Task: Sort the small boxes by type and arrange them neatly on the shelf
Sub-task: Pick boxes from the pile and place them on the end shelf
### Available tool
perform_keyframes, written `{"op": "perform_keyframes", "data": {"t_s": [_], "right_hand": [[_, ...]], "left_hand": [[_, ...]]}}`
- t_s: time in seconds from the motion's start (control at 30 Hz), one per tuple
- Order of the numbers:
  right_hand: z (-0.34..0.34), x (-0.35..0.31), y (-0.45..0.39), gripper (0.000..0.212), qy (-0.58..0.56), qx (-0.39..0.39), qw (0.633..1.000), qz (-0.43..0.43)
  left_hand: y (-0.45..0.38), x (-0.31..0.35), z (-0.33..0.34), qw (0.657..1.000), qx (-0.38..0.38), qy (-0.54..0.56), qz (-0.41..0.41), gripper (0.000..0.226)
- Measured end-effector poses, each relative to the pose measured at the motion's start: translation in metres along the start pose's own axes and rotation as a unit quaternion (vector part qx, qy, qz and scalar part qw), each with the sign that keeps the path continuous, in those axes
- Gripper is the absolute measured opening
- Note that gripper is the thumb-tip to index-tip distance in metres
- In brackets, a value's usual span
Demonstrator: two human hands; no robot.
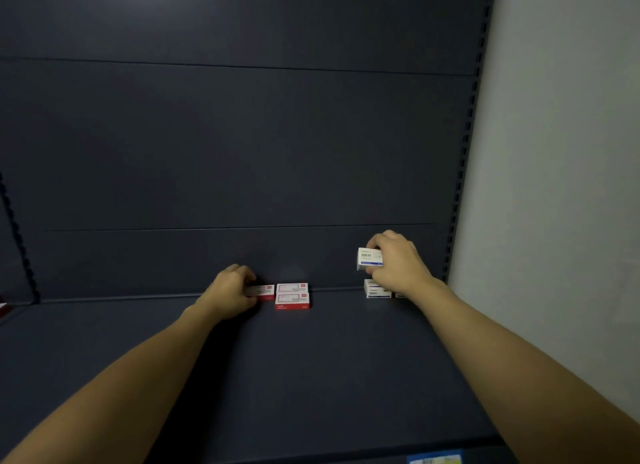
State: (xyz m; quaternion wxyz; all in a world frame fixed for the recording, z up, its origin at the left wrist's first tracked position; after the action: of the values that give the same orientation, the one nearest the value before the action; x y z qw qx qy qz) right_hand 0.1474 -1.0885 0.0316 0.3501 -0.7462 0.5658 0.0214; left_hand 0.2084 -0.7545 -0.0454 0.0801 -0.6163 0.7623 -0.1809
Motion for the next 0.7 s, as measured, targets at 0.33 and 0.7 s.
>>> {"op": "perform_keyframes", "data": {"t_s": [0.33, 0.7], "right_hand": [[-0.005, 0.017, -0.004, 0.034, 0.044, -0.036, 0.998, 0.020], [0.024, 0.046, 0.017, 0.049, 0.078, -0.113, 0.988, 0.070]], "left_hand": [[-0.005, -0.002, -0.009, 0.999, -0.010, -0.041, 0.027, 0.050], [0.000, -0.011, -0.039, 0.999, 0.023, -0.050, 0.003, 0.038]]}}
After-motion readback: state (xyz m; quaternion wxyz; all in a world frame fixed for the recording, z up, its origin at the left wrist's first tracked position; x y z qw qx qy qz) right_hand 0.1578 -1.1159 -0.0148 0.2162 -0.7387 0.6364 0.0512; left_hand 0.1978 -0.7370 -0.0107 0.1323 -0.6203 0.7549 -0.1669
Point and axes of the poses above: each hand's wrist, its own y-axis away from the middle knuckle, its own z-axis out of the palm, x = y × z, the point moved 3 cm from there along -y, towards the middle knuckle, and after that the axes turned 13 degrees about -y, right-handed, at the moved point
